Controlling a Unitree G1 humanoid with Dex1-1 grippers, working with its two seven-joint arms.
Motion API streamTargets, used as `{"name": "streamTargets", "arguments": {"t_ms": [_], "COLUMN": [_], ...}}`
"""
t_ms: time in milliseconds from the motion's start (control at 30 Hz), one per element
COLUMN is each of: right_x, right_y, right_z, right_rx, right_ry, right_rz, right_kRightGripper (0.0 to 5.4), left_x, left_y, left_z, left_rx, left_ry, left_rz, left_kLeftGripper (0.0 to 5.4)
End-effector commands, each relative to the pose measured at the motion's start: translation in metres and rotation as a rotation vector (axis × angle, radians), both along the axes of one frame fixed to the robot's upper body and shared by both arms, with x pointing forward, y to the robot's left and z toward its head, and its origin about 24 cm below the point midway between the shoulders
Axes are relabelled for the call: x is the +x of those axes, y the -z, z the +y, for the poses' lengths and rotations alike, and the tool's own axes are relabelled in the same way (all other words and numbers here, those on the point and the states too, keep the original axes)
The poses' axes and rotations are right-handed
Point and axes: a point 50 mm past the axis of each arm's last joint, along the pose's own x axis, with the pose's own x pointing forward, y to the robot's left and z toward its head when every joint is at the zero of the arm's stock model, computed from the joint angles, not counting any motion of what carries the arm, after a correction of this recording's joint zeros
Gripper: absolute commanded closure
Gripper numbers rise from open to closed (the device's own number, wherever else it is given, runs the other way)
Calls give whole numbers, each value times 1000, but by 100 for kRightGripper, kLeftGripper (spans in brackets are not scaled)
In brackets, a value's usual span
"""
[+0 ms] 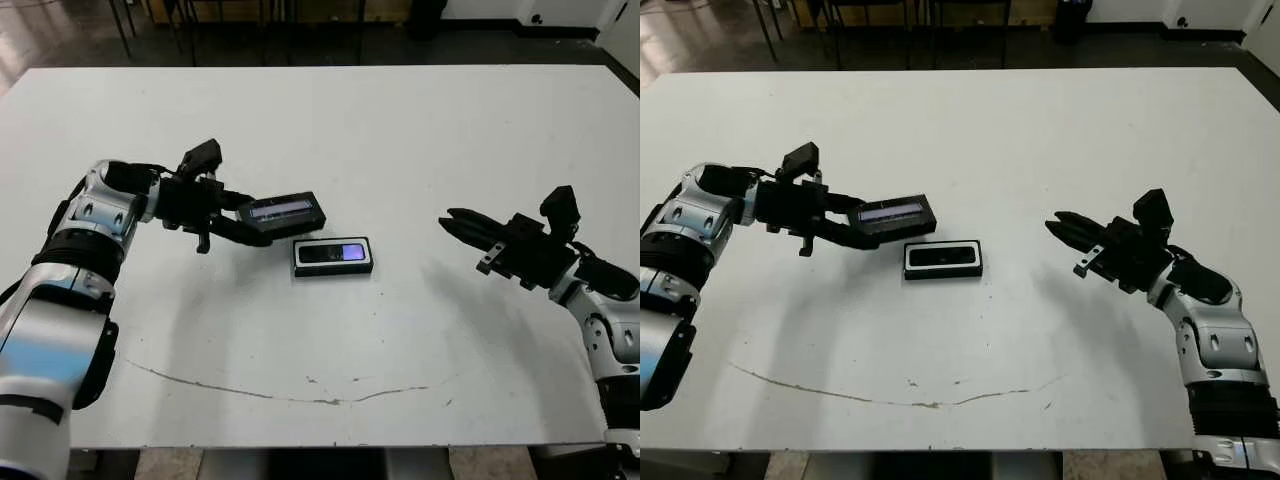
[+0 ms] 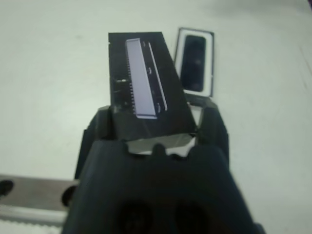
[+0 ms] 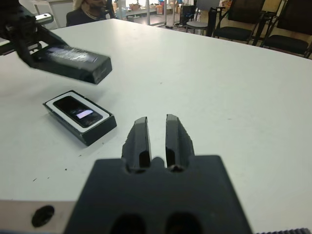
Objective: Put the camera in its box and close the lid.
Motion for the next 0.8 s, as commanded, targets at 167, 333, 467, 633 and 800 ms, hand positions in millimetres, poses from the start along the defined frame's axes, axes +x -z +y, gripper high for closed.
{"name": "streamTargets", "arguments": {"t_ms": [167,333,467,633,800], "right_x": [2,3,3,1,0], "right_y": [5,6,4,4,3], "right_z": [-4,-5,-6,-8,-10], "right_rx": [33,27,20,0,-16], "right_ry": [-26,-40,-32,-23,-20], "right_rz": [41,29,38,30,33], "right_kRightGripper": [540,540,540,540,540], "left_x": [-2,-2,-2,-2,-1], "left_y": [6,7,10,19,23], "left_z": [16,10,1,-15,-28], "left_rx": [-10,-8,21,-15,-25], "left_ry": [-97,-46,15,53,81], "left_rz": [28,58,78,106,120], "left_kLeftGripper": [431,431,431,431,431]}}
